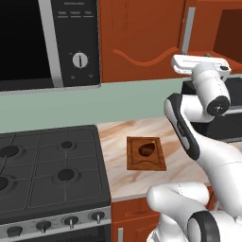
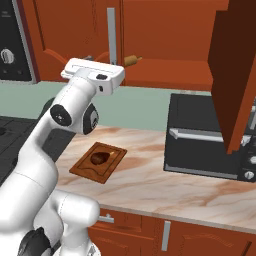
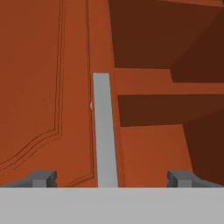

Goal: Open the cabinet, retrieve the rolling pin, and place it next to the meat on the cutting board to prepare for tenderizing.

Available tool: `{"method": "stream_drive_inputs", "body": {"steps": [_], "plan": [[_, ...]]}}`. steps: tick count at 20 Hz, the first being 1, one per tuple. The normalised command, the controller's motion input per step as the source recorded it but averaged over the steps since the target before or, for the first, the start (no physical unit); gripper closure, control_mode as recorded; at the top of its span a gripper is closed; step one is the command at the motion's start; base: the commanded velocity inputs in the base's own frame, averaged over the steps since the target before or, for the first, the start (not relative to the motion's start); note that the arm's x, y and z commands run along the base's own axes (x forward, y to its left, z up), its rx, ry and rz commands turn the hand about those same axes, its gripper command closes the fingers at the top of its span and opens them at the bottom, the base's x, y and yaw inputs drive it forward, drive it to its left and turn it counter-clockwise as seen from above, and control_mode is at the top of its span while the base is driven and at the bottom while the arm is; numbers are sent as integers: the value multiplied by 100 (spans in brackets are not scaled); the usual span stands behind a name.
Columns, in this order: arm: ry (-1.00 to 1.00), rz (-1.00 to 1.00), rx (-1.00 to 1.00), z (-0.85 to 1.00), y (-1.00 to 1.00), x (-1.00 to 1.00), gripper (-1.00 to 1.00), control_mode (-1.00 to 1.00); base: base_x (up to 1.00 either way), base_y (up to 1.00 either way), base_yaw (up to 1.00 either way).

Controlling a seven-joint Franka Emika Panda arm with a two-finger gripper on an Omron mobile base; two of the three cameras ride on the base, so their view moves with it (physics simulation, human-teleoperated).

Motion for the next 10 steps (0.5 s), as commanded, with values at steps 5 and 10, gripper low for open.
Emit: {"method": "stream_drive_inputs", "body": {"steps": [5, 10], "plan": [[0, 0, -2, 0, 0, 31, -100, -100, 0, 0, 0], [0, 0, -1, 0, -1, 32, -100, -100, 0, 0, 0]]}}
